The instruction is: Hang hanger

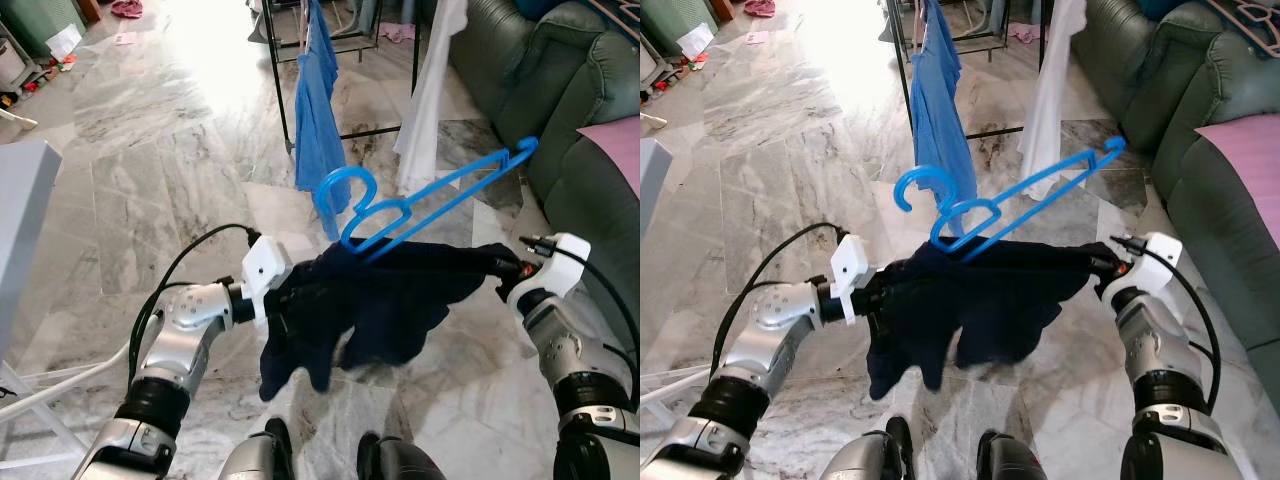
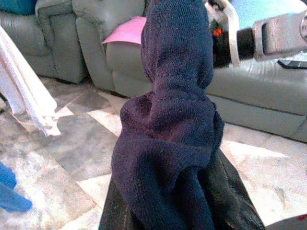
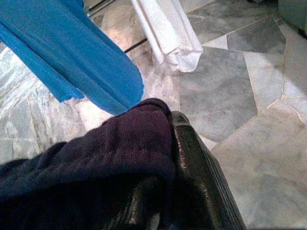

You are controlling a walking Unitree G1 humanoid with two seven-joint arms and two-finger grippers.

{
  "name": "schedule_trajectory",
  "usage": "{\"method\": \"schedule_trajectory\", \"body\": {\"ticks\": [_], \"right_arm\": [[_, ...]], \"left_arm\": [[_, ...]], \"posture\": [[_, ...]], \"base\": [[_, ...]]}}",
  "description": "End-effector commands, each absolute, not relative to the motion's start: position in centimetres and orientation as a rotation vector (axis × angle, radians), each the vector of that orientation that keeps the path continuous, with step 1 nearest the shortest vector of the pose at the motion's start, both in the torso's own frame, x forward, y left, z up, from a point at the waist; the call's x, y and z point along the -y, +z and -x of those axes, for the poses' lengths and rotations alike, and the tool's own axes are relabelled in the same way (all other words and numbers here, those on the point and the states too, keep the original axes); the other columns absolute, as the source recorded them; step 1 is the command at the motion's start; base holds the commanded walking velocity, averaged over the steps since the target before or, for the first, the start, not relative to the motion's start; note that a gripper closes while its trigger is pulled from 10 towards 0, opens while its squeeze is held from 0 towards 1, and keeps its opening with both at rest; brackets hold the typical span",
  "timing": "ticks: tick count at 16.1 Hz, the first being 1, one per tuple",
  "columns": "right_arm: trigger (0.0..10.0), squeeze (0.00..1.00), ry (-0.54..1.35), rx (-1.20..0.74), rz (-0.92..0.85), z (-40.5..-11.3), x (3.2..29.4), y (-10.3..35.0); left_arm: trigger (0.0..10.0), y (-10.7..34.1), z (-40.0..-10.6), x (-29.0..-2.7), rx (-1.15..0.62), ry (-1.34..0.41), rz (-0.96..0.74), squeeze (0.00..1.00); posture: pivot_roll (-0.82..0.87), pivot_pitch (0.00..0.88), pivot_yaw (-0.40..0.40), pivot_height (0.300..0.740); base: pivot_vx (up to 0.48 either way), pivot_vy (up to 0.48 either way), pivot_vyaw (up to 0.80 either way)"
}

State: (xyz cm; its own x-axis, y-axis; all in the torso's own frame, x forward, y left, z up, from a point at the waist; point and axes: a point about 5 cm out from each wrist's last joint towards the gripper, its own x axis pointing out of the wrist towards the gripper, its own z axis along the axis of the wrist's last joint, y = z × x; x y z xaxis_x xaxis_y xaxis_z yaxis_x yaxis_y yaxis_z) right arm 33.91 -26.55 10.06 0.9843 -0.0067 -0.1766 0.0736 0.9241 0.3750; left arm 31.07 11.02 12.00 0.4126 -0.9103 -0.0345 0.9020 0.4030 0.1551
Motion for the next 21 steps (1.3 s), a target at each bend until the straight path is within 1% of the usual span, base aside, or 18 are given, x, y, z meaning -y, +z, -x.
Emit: {"method": "schedule_trajectory", "body": {"ticks": [1, 3, 4, 5, 6, 9, 14, 16, 21], "right_arm": [[0.0, 0.0, -0.097, -0.112, -0.391, -34.0, 28.2, 12.0], [0.0, 0.0, -0.098, -0.099, -0.387, -34.2, 28.2, 12.6], [0.0, 0.0, -0.105, -0.077, -0.379, -34.4, 28.4, 13.5], [0.0, 0.0, -0.126, -0.07, -0.37, -34.5, 28.9, 14.0], [0.0, 0.0, -0.137, -0.064, -0.361, -34.6, 29.2, 14.3], [0.0, 0.0, -0.141, -0.032, -0.336, -34.9, 29.7, 16.3], [0.0, 0.0, -0.136, -0.034, -0.312, -35.5, 29.8, 17.3], [0.0, 0.0, -0.112, -0.045, -0.285, -35.8, 29.3, 17.6], [0.0, 0.0, -0.07, -0.029, -0.227, -36.2, 28.4, 18.6]], "left_arm": [[0.0, 10.9, -30.7, -12.5, 0.044, -1.097, -0.151, 0.0], [0.0, 10.4, -30.6, -12.6, 0.031, -1.086, -0.138, 0.0], [0.0, 10.2, -30.4, -13.0, 0.063, -1.047, -0.12, 0.0], [0.0, 9.7, -30.3, -13.0, 0.036, -1.033, -0.059, 0.0], [0.0, 9.3, -30.1, -13.1, 0.023, -1.036, -0.063, 0.0], [0.0, 7.6, -29.1, -13.3, -0.024, -1.069, -0.116, 0.0], [0.0, 7.2, -28.6, -12.7, -0.026, -1.127, -0.152, 0.0], [0.0, 6.2, -28.1, -12.7, -0.05, -1.178, -0.245, 0.0], [0.0, 4.1, -27.7, -14.2, -0.166, -1.122, -0.296, 0.0]], "posture": [[-0.15, 0.221, 0.032, 0.74], [-0.15, 0.219, 0.031, 0.74], [-0.16, 0.219, 0.03, 0.74], [-0.16, 0.219, 0.03, 0.74], [-0.16, 0.219, 0.03, 0.74], [-0.16, 0.215, 0.03, 0.74], [-0.16, 0.214, 0.03, 0.74], [-0.16, 0.215, 0.031, 0.74], [-0.17, 0.219, 0.028, 0.74]], "base": [[0.0, 0.0, 0.0], [0.0, 0.0, 0.0], [0.0, 0.0, 0.0], [0.0, 0.0, 0.0], [0.0, 0.0, 0.0], [0.0, 0.0, 0.0], [0.0, 0.0, 0.0], [0.0, 0.0, 0.0], [0.0, 0.0, 0.0]]}}
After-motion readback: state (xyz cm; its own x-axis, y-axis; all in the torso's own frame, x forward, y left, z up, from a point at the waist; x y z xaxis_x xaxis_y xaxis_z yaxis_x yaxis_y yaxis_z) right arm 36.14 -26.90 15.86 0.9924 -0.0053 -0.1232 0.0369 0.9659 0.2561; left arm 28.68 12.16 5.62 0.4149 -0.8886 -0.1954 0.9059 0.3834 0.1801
